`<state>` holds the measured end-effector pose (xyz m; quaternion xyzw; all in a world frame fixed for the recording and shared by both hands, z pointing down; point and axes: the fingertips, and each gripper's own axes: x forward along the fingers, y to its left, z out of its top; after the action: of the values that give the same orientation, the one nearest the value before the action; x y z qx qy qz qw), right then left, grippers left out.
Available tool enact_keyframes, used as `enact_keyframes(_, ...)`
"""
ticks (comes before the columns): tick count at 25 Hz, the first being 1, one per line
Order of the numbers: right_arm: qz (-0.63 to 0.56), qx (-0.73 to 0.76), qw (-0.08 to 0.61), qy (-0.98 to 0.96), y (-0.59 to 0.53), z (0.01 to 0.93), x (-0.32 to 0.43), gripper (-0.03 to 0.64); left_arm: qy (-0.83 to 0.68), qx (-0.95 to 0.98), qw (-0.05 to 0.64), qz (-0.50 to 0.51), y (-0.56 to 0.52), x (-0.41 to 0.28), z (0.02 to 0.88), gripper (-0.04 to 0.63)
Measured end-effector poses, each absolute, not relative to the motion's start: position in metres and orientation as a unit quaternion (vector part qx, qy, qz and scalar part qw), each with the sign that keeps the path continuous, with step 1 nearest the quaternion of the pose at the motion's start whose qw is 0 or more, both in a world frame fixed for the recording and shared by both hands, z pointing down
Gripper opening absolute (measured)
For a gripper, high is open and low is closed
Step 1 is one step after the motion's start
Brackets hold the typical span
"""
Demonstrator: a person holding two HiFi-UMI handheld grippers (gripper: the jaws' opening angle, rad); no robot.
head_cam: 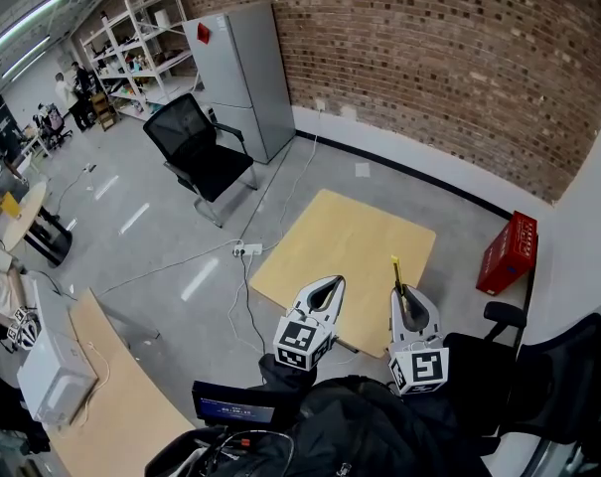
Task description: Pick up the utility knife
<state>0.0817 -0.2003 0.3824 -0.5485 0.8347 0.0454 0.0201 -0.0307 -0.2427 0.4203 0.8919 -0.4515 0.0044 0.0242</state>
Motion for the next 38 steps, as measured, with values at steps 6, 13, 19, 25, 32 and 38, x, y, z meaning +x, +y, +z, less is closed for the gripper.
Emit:
enact_keyframes(6, 0.048, -0.547, 0.022, 0.835, -0.199, 0.383, 0.080, 0.057, -0.451, 0.892, 0.021, 0.006, -0.241, -0.028, 0.421, 0.000)
enact_keyframes(13, 0.049, -0.549, 0.022, 0.834, -0.193, 0.384, 0.084, 0.057, -0.453, 0.891, 0.021, 0.004, -0.235, -0.027, 0.420, 0.000)
enact_keyframes(19, 0.049, -0.550, 0.024, 0.834, -0.192, 0.382, 0.083, 0.057, -0.455, 0.890, 0.016, 0.005, -0.235, -0.030, 0.417, 0.000)
enact_keyframes(25, 0.050, -0.552, 0.025, 0.832, -0.190, 0.381, 0.083, 0.057, -0.457, 0.890, 0.016, 0.006, -0.233, -0.030, 0.418, 0.000)
enact_keyframes(32, 0.051, -0.554, 0.024, 0.830, -0.190, 0.380, 0.085, 0.057, -0.459, 0.888, 0.017, 0.005, -0.233, -0.030, 0.417, 0.000)
enact_keyframes(38, 0.050, -0.555, 0.023, 0.830, -0.190, 0.382, 0.085, 0.055, -0.459, 0.888, 0.018, 0.007, -0.232, -0.030, 0.419, 0.000)
